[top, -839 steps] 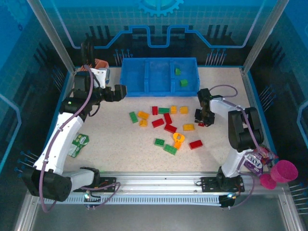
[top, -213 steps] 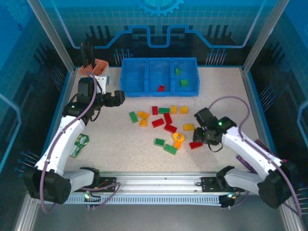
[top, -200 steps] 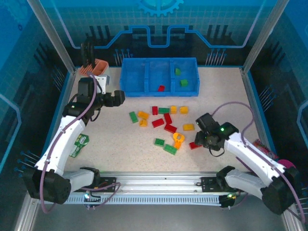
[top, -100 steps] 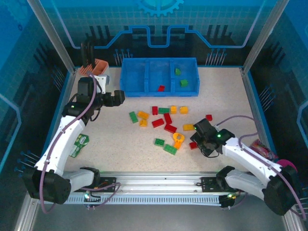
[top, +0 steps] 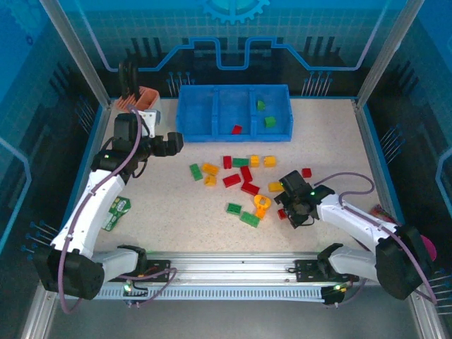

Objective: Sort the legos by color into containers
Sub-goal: Pick up the lego from the bottom-right of the table.

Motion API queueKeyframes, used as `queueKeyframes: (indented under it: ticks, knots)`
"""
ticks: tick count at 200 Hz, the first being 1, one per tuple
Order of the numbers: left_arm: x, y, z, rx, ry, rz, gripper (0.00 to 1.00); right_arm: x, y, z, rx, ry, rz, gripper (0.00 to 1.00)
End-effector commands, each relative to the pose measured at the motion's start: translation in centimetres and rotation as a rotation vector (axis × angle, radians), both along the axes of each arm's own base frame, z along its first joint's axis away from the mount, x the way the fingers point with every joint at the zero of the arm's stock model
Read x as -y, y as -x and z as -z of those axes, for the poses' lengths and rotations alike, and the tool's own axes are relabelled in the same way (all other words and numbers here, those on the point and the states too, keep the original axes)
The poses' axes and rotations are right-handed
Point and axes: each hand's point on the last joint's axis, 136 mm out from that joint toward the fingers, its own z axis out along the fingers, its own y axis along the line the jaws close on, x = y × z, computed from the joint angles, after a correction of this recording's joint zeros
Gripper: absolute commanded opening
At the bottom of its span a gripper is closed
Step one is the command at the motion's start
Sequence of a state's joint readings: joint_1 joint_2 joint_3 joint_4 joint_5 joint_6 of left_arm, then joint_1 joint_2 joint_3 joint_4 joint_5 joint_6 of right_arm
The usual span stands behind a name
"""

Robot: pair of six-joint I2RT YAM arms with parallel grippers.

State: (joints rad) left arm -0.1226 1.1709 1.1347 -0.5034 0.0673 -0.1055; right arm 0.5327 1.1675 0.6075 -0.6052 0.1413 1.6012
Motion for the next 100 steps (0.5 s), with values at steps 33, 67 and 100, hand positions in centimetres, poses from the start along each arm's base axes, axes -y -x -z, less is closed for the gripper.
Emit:
queueKeyframes:
  ticks: [33, 67, 100]
  knots:
    - [0.0, 0.1, -0.9, 0.023, -0.003, -0.002, 0.99, 1.0, 0.5, 1.9, -0.072, 0.005, 0.043, 0.72]
    - [0.0, 0.0, -0.6, 0.017, -0.006, -0.001, 0.99, 1.6, 0.6, 3.0, -0.101, 0.013, 0.035, 0.58]
    - [0.1, -0.1, -0.4, 0.014, -0.006, 0.001, 0.99, 1.6, 0.1, 3.7, -0.124, 0.019, -0.015, 0.40]
